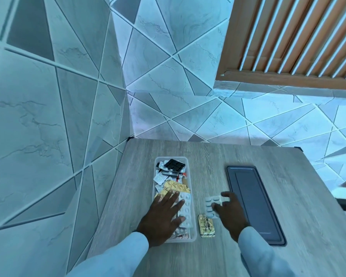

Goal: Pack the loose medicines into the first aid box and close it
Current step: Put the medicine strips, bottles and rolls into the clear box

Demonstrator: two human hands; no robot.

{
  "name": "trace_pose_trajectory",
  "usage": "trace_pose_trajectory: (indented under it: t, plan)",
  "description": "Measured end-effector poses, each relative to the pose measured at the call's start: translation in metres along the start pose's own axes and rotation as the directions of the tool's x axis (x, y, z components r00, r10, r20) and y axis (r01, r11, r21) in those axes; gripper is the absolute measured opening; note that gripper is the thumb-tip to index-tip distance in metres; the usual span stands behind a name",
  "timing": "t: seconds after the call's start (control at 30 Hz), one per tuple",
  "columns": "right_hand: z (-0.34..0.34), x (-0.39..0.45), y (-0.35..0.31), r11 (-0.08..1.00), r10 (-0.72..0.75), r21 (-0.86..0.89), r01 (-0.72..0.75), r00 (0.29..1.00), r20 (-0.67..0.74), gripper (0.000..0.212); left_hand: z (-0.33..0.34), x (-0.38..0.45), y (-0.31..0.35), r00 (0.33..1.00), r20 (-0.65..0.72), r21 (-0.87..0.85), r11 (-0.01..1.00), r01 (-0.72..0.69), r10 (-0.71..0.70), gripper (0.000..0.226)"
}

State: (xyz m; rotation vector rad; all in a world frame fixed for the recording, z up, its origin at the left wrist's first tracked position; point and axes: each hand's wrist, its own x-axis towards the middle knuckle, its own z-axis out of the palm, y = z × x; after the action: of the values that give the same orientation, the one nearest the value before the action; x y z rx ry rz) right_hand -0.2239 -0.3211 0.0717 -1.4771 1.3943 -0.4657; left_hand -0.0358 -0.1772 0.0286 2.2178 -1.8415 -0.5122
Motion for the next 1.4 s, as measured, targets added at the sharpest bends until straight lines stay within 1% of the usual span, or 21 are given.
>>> trace_pose_trajectory:
  t: [0.07,0.1,0.17,0.23,0.3,0.37,0.43,0.53,0.6,0.67,0.7,0.73,0.83,0.93,1.0,1.03,1.13,1.17,1.23,1.3,1.4]
  plan:
    - [0.023,0.002,-0.013,0.998,-0.016,0.063,0.011,0.997,0.079,0.040,-0.003,-0.004,-0.012,0.993,-0.084,-0.016,0.996,0.087,-0.088,0.066]
    - [0.035,0.003,-0.018,0.997,-0.028,0.077,0.019,0.993,0.116,0.041,-0.004,-0.006,-0.018,0.987,-0.087,-0.023,0.991,0.134,-0.136,0.072]
    - [0.056,0.004,-0.026,0.998,-0.050,0.057,0.040,0.983,0.178,0.043,-0.006,-0.011,-0.027,0.983,-0.001,0.009,0.983,0.186,-0.186,0.089]
    - [0.071,0.004,-0.031,0.999,-0.040,-0.024,0.046,0.976,0.213,0.040,-0.006,-0.014,-0.030,0.979,0.075,0.043,0.981,0.188,-0.191,0.103]
    - [0.076,0.004,-0.030,0.988,-0.042,-0.135,0.073,0.974,0.221,0.035,-0.004,-0.013,-0.028,0.974,0.082,0.050,0.977,0.208,-0.211,0.109]
    - [0.075,0.004,-0.025,0.956,-0.097,-0.251,0.154,0.970,0.223,0.031,-0.004,-0.010,-0.026,0.971,0.070,0.045,0.973,0.228,-0.231,0.106]
    - [0.068,0.006,-0.021,0.931,-0.142,-0.301,0.205,0.965,0.220,0.024,-0.003,-0.008,-0.025,0.971,0.058,0.023,0.973,0.231,-0.232,0.099]
    - [0.051,0.012,-0.009,0.924,-0.140,-0.337,0.183,0.979,0.146,0.019,-0.005,-0.006,-0.027,0.976,-0.018,0.005,0.976,0.218,-0.217,0.078]
    - [0.038,0.016,0.007,0.864,-0.075,-0.480,0.154,0.981,0.180,0.031,-0.007,-0.004,-0.028,0.976,-0.062,0.001,0.977,0.211,-0.211,0.068]
    - [0.031,0.015,0.026,0.707,0.039,-0.686,0.170,0.960,0.279,0.061,-0.008,-0.002,-0.028,0.978,-0.071,0.003,0.981,0.196,-0.195,0.064]
    - [0.031,0.012,0.035,0.647,0.077,-0.738,0.190,0.947,0.311,0.073,-0.008,-0.002,-0.028,0.980,-0.067,-0.002,0.982,0.189,-0.189,0.063]
    - [0.032,0.008,0.041,0.609,0.090,-0.765,0.208,0.940,0.328,0.078,-0.007,-0.001,-0.028,0.980,-0.068,-0.010,0.982,0.187,-0.187,0.061]
    - [0.040,0.004,0.050,0.552,0.027,-0.798,0.242,0.951,0.307,0.072,-0.008,-0.005,-0.029,0.972,-0.083,-0.033,0.976,0.216,-0.218,0.056]
    - [0.040,0.010,0.045,0.512,0.061,-0.838,0.187,0.966,0.252,0.069,-0.012,-0.011,-0.030,0.957,-0.111,-0.066,0.963,0.261,-0.267,0.052]
    - [0.037,0.013,0.040,0.546,0.082,-0.824,0.153,0.969,0.234,0.066,-0.014,-0.012,-0.032,0.947,-0.129,-0.092,0.955,0.283,-0.293,0.050]
    - [0.034,0.015,0.038,0.601,0.076,-0.788,0.130,0.973,0.218,0.059,-0.013,-0.013,-0.032,0.945,-0.132,-0.100,0.953,0.287,-0.299,0.050]
    - [0.018,0.021,0.024,0.863,0.030,-0.504,0.033,0.993,0.116,0.024,-0.010,-0.017,-0.037,0.951,-0.094,-0.077,0.955,0.287,-0.293,0.050]
    - [0.012,0.024,0.016,0.912,0.004,-0.410,0.029,0.997,0.081,0.015,-0.009,-0.019,-0.038,0.954,-0.076,-0.067,0.957,0.284,-0.288,0.051]
    - [0.003,0.024,-0.007,0.960,-0.066,-0.269,0.083,0.995,0.072,0.009,-0.009,-0.022,-0.040,0.956,-0.059,-0.061,0.957,0.284,-0.287,0.052]
    - [0.007,0.017,-0.031,0.968,-0.131,-0.187,0.166,0.974,0.185,0.007,-0.010,-0.022,-0.039,0.955,-0.064,-0.081,0.955,0.285,-0.291,0.052]
    - [0.040,0.000,-0.055,0.961,-0.133,-0.169,0.220,0.900,0.414,0.009,-0.012,-0.023,-0.038,0.946,-0.109,-0.155,0.945,0.288,-0.306,0.050]
